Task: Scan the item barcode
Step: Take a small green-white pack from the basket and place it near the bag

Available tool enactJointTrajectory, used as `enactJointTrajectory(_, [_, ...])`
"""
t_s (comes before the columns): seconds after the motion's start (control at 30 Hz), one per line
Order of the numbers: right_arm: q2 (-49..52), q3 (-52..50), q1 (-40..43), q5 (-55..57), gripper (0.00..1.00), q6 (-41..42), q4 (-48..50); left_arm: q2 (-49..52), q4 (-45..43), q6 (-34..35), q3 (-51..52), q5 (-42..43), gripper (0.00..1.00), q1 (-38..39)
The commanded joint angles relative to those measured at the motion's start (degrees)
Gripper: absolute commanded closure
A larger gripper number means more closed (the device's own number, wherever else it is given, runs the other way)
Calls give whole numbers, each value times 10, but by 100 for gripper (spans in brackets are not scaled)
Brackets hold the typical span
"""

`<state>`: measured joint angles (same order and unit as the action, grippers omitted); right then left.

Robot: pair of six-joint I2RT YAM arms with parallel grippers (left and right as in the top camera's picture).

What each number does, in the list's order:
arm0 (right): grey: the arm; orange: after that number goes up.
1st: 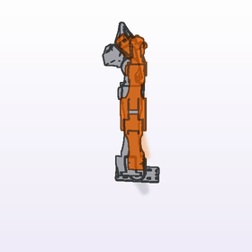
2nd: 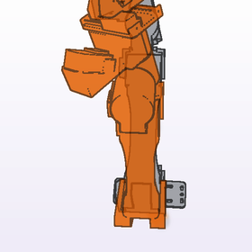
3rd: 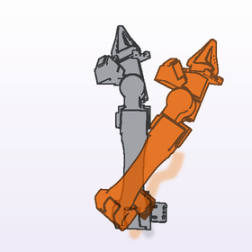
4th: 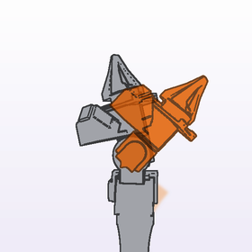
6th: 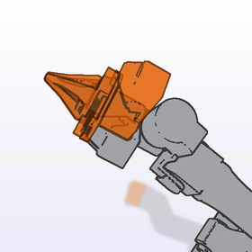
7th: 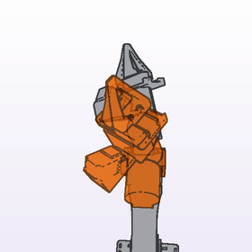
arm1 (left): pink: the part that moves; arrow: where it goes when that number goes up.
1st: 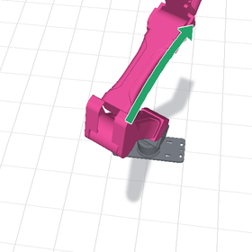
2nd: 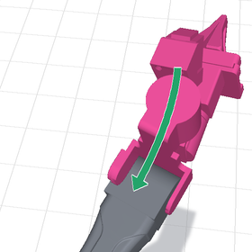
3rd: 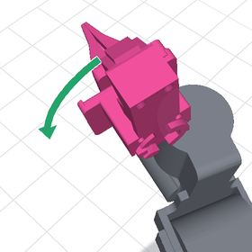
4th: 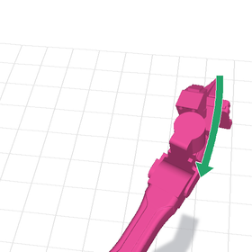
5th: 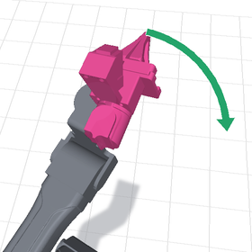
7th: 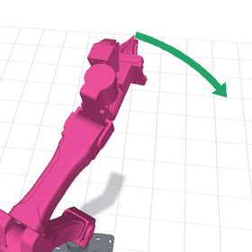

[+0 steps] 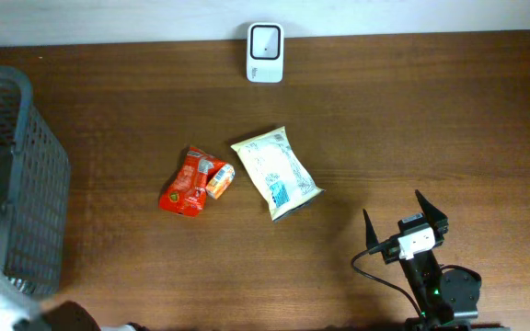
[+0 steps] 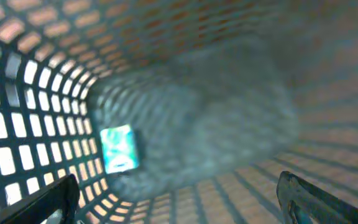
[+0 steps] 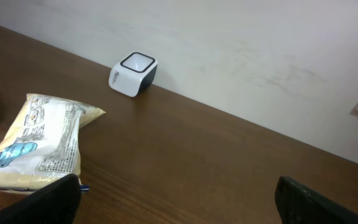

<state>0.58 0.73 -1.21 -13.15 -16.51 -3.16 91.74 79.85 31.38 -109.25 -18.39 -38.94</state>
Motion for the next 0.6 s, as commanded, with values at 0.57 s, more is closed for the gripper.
enactJointTrajectory(0.57, [-4, -4, -4, -1, 1, 7, -1, 105, -233, 18, 342, -77, 1, -115])
